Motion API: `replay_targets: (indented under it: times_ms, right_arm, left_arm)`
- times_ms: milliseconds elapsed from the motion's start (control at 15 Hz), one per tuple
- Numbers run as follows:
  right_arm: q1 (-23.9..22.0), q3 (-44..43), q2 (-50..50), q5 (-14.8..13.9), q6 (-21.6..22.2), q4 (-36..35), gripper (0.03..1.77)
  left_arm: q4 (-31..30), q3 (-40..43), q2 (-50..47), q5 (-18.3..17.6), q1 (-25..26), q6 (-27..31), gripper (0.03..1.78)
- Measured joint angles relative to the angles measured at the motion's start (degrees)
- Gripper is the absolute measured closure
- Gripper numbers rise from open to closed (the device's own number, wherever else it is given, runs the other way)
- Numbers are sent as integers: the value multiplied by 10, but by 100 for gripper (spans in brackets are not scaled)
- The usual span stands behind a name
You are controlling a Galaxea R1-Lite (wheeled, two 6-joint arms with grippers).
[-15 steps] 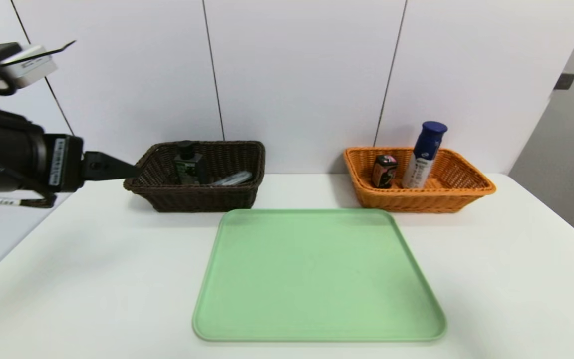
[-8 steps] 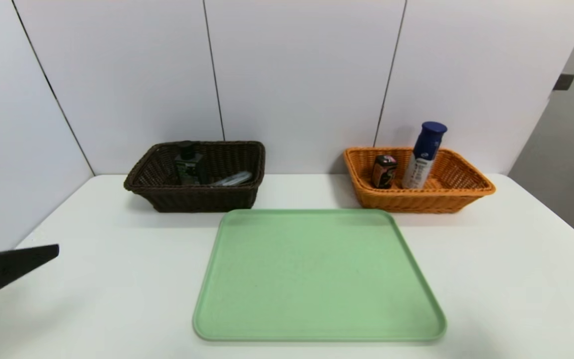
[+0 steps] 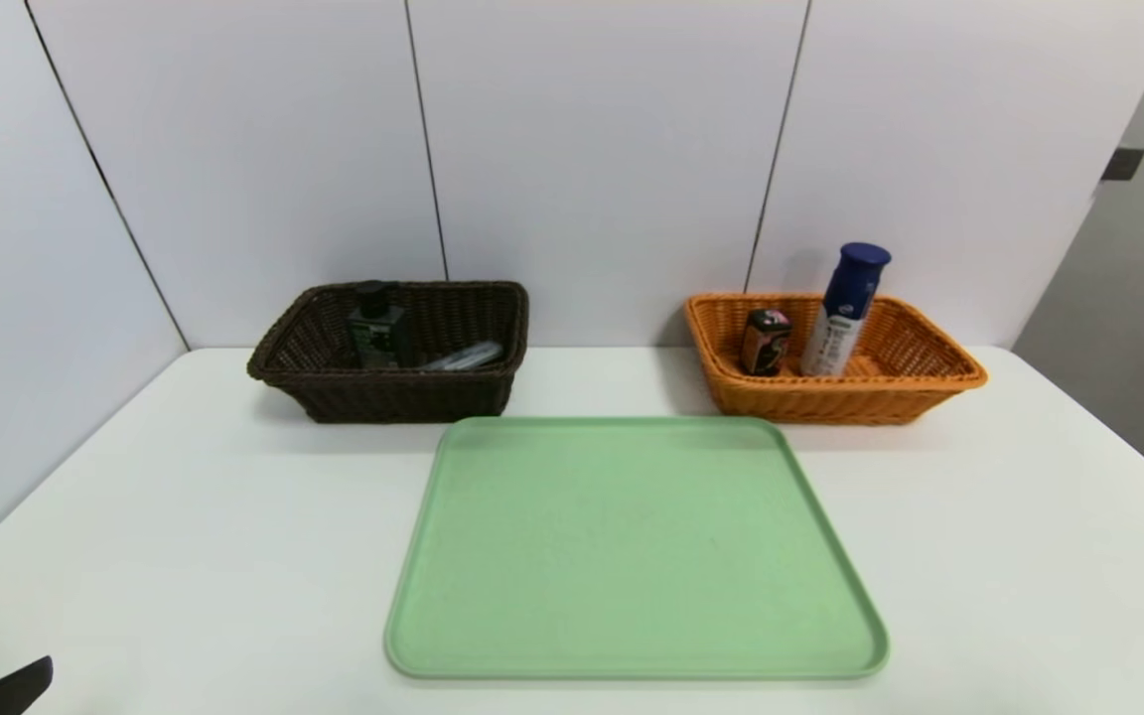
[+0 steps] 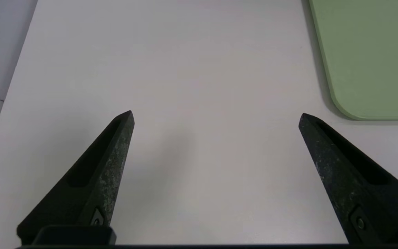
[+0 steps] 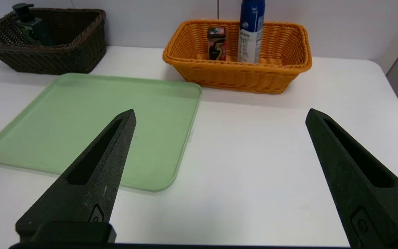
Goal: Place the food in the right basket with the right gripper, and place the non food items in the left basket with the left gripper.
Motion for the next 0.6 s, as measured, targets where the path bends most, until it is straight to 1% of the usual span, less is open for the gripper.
replay_targets:
  times_ms: [267, 600]
  right_arm:
    - [-6, 19, -32, 0, -1, 10, 10]
    - [-9, 40, -98, -1, -3, 69, 10]
  left_arm:
    - [-1, 57, -63, -2, 26, 15, 12]
    - [14, 133, -172, -10, 49, 17, 12]
